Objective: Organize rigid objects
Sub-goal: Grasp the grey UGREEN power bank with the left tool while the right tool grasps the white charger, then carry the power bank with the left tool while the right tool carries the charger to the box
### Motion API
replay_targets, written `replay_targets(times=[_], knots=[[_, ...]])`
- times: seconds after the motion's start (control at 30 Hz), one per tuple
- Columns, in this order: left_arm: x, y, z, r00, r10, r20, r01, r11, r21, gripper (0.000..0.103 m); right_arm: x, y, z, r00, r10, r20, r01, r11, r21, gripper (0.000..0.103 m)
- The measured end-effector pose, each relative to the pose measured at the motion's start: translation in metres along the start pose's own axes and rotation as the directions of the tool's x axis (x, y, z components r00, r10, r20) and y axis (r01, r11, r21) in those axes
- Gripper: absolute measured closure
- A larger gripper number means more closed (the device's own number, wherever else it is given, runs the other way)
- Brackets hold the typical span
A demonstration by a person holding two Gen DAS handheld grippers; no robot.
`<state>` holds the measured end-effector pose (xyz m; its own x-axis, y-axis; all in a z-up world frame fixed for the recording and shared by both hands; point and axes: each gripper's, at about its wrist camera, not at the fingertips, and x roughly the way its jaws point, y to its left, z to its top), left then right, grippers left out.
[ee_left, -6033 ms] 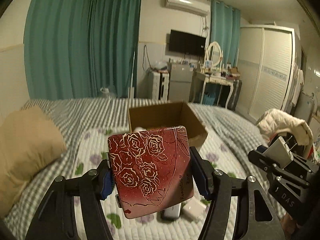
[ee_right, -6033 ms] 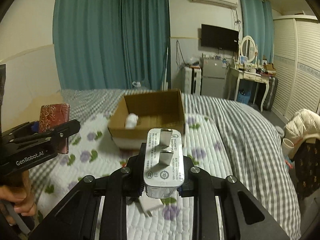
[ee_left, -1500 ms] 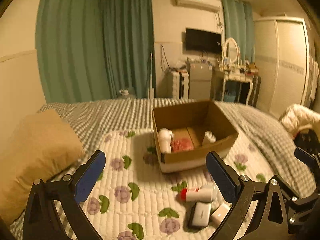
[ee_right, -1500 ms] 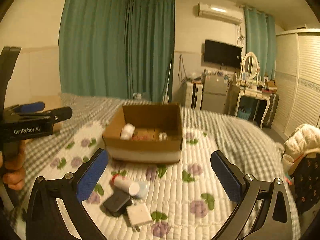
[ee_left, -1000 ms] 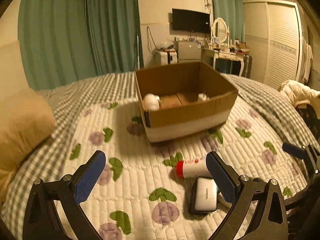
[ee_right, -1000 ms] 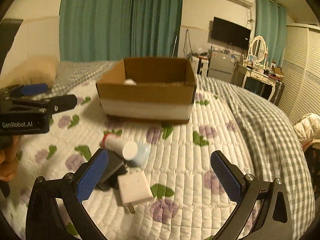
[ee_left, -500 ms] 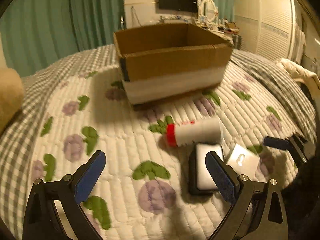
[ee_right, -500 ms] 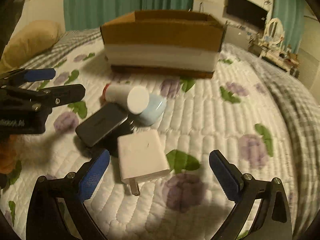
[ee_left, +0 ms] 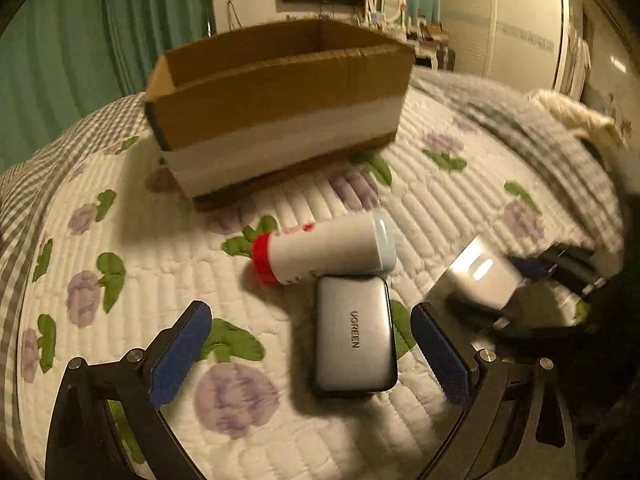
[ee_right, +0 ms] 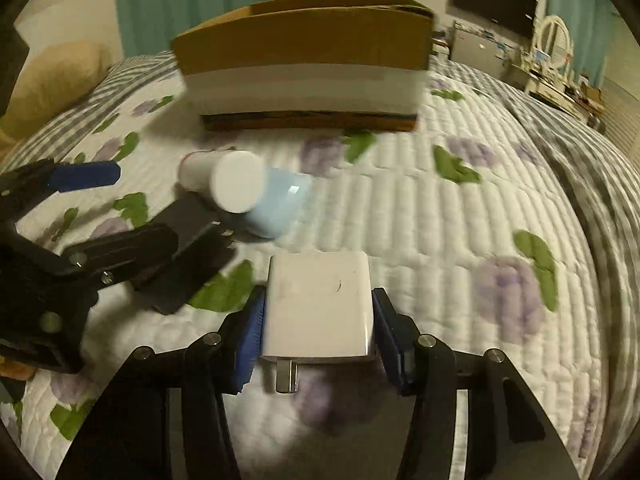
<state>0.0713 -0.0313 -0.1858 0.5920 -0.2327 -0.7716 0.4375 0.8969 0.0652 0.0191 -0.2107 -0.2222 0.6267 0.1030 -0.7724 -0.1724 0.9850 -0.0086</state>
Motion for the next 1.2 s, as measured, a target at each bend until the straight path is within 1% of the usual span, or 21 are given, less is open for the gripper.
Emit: replay_targets(times=[0.07, 0.13, 0.2, 0.23, 0.3, 0.33, 0.37, 0.4, 0.43, 0.5, 0.57, 0.6, 0.7, 0.77, 0.87, 1.0, 1.2], knots=[[0.016, -0.004, -0.002, 0.998, 0.042, -0.054, -0.041, 0.999, 0.014, 0.002, -0.004, -0.007, -0.002, 0.999, -0.035, 0.004, 0.034, 0.999, 0.007, 0.052], [0.029, -0.002, -0.005, 0.995, 0.057, -0.083, -0.058, 0.998, -0.007, 0.002, -0.007, -0.014, -0.005, 0.998, -0.056, 0.010, 0.056, 0.998, 0.025, 0.052], [0.032, 0.001, -0.007, 0.995, 0.057, -0.081, -0.059, 0.998, -0.027, 0.003, -0.007, -0.016, -0.006, 0.998, -0.054, 0.011, 0.054, 0.998, 0.032, 0.052], [0.032, 0.000, -0.008, 0.995, 0.060, -0.075, -0.062, 0.998, -0.026, 0.005, -0.006, -0.015, -0.006, 0.998, -0.062, 0.011, 0.062, 0.998, 0.026, 0.052], [0.030, -0.006, -0.010, 0.994, 0.095, -0.056, -0.095, 0.995, 0.002, 0.012, -0.005, -0.010, -0.006, 0.996, -0.090, 0.013, 0.090, 0.996, 0.003, 0.052], [0.030, -0.009, -0.012, 0.994, 0.101, -0.047, -0.100, 0.995, 0.017, 0.022, -0.005, -0.008, -0.006, 0.995, -0.100, 0.014, 0.100, 0.995, -0.002, 0.052], [0.029, -0.014, -0.014, 0.996, 0.085, -0.037, -0.084, 0.996, 0.041, 0.042, -0.004, -0.007, -0.007, 0.994, -0.108, 0.015, 0.108, 0.994, -0.005, 0.052], [0.028, -0.021, -0.016, 0.997, 0.064, -0.031, -0.061, 0.996, 0.069, 0.054, -0.004, -0.006, -0.007, 0.993, -0.115, 0.016, 0.115, 0.993, -0.005, 0.052], [0.027, -0.026, -0.017, 0.997, 0.066, -0.029, -0.063, 0.994, 0.087, 0.060, -0.004, -0.004, -0.006, 0.993, -0.120, 0.016, 0.120, 0.993, -0.006, 0.052], [0.025, -0.025, -0.017, 0.998, 0.064, -0.024, -0.062, 0.995, 0.084, 0.060, -0.004, -0.004, -0.006, 0.992, -0.127, 0.017, 0.127, 0.992, -0.006, 0.052], [0.021, -0.017, -0.017, 0.999, 0.037, -0.036, -0.036, 0.999, 0.033, 0.060, -0.005, -0.005, -0.007, 0.992, -0.125, 0.017, 0.125, 0.992, 0.008, 0.052], [0.020, -0.015, -0.016, 0.999, 0.035, -0.037, -0.034, 0.999, 0.019, 0.060, -0.006, -0.005, -0.006, 0.992, -0.124, 0.018, 0.123, 0.992, 0.017, 0.052], [0.010, -0.009, -0.020, 0.999, 0.049, -0.024, -0.049, 0.999, -0.005, 0.060, -0.010, -0.004, -0.007, 0.992, -0.123, 0.024, 0.122, 0.992, 0.039, 0.052], [0.002, -0.004, -0.024, 0.999, 0.045, -0.017, -0.045, 0.999, -0.029, 0.060, -0.011, -0.002, -0.007, 0.993, -0.117, 0.022, 0.116, 0.992, 0.048, 0.052], [-0.007, -0.003, -0.028, 0.999, 0.051, -0.009, -0.051, 0.998, -0.034, 0.060, -0.013, 0.001, -0.009, 0.994, -0.109, 0.021, 0.107, 0.992, 0.062, 0.053], [-0.021, -0.003, -0.031, 0.999, 0.050, 0.016, -0.049, 0.998, -0.037, 0.060, -0.025, -0.001, -0.011, 0.996, -0.084, 0.033, 0.080, 0.991, 0.112, 0.053], [-0.046, 0.002, -0.030, 0.998, 0.042, 0.055, -0.039, 0.998, -0.058, 0.060, -0.045, 0.007, -0.011, 0.995, -0.079, 0.065, 0.071, 0.989, 0.128, 0.053]])
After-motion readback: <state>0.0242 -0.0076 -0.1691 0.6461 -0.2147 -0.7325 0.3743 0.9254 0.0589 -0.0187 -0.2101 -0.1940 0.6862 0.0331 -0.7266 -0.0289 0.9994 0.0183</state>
